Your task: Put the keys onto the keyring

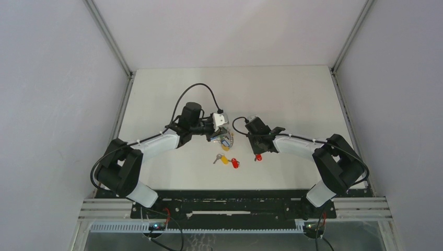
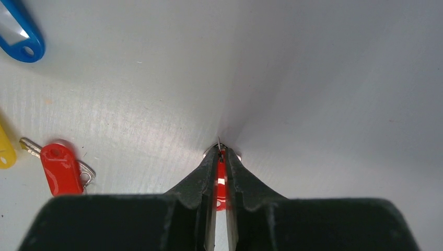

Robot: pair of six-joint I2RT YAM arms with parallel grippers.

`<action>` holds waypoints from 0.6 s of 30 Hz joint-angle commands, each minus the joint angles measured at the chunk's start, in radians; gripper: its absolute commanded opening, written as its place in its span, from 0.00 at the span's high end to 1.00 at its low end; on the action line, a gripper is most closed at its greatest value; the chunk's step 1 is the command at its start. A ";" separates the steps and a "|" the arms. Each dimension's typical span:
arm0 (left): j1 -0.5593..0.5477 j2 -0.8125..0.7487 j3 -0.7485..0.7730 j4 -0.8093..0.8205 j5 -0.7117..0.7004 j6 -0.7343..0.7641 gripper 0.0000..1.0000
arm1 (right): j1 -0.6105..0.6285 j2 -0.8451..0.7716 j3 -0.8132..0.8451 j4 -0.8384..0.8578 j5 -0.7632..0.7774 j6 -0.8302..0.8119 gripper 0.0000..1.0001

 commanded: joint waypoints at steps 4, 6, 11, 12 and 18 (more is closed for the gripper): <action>0.003 -0.049 -0.013 0.029 0.026 -0.003 1.00 | 0.007 -0.003 0.018 -0.003 -0.011 -0.005 0.98; 0.003 -0.052 -0.015 0.029 0.028 -0.003 1.00 | 0.007 -0.021 0.018 -0.001 -0.016 -0.013 1.00; 0.003 -0.064 -0.024 0.029 0.058 0.010 1.00 | 0.014 -0.084 0.019 0.038 -0.073 -0.112 1.00; 0.003 -0.064 -0.025 0.028 0.063 0.013 1.00 | 0.015 -0.096 0.018 0.048 -0.080 -0.155 1.00; 0.003 -0.062 -0.030 0.025 0.108 0.033 1.00 | 0.006 -0.193 -0.013 0.157 -0.194 -0.385 1.00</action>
